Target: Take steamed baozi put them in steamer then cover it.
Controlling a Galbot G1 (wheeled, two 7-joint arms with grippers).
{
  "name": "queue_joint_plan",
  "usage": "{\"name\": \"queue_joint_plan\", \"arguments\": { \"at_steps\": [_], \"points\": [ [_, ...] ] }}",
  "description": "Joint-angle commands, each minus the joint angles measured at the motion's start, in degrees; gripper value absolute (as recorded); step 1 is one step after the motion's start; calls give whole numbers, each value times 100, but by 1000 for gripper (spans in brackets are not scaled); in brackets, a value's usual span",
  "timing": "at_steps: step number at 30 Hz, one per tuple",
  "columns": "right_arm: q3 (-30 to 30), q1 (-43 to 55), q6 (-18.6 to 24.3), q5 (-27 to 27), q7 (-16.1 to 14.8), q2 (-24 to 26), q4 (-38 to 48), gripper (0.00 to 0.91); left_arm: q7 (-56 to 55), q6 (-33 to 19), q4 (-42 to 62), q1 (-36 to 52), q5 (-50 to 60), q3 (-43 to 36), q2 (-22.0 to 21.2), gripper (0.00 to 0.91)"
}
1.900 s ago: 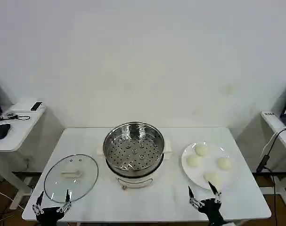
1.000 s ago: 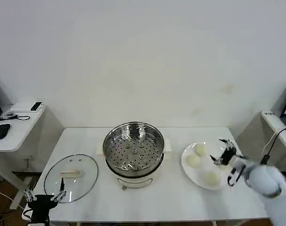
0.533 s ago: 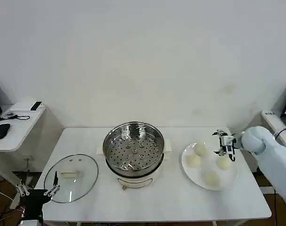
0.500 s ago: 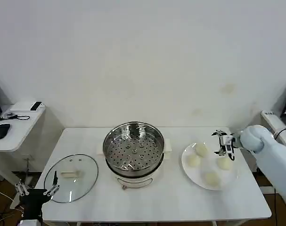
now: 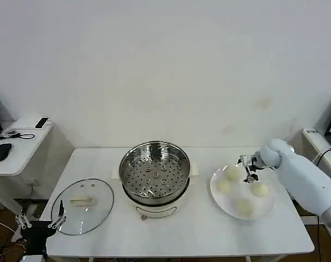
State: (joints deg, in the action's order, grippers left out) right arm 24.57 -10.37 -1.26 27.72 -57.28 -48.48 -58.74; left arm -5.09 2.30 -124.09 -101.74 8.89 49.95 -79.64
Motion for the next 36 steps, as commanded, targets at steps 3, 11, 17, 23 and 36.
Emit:
{"name": "queue_joint_plan", "arguments": {
  "at_steps": [3,11,17,23,36],
  "points": [
    [381,323,66,53,62,-395,575,907,38,-29,118,-18,102,-14,-8,907],
    [331,248,51,107,200,-529,741,806,35,-60,165,-15,145,-6,-5,907],
    [315,231,11,149,218,-584,800,715,32,-86,167,-14,197,-27,-26,907],
    [306,220,-27,135,246,-614,786,645,29,-99,163,-21,207,-24,-38,907],
    [630,610,-31,-346,-111,-106,118,625,28,-110,103,-73,211,-31,-67,907]
  ]
}}
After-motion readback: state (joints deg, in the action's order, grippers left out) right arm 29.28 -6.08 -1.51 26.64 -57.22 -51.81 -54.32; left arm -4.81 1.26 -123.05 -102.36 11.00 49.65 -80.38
